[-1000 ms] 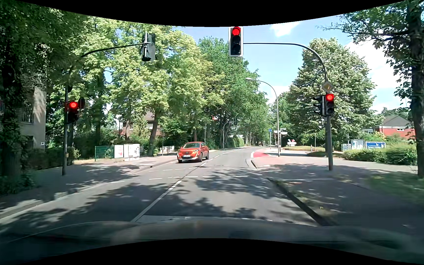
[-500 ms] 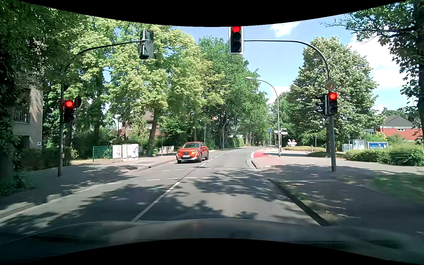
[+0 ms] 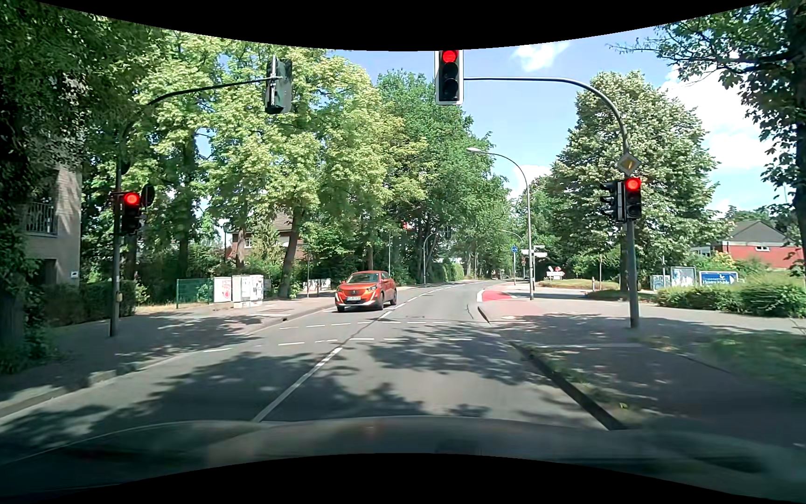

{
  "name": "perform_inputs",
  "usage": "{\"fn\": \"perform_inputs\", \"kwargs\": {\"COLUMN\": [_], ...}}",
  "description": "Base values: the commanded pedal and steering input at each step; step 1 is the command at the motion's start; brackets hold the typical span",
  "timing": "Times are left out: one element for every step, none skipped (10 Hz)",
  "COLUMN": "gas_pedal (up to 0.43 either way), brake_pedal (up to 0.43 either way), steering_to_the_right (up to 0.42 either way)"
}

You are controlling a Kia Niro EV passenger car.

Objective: Follow the waypoints while adhering to traffic rules and regulations

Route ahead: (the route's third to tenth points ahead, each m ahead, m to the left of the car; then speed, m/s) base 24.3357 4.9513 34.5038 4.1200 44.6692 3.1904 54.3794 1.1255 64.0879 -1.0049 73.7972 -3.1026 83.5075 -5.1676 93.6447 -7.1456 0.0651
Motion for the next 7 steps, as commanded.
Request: {"fn": "perform_inputs", "kwargs": {"gas_pedal": [0.0, 0.0, 0.0, 0.0, 0.0, 0.0, 0.0], "brake_pedal": [0.274, 0.274, 0.274, 0.274, 0.274, 0.274, 0.274], "steering_to_the_right": [0.006, 0.006, 0.006, 0.006, 0.006, 0.006, 0.006]}}
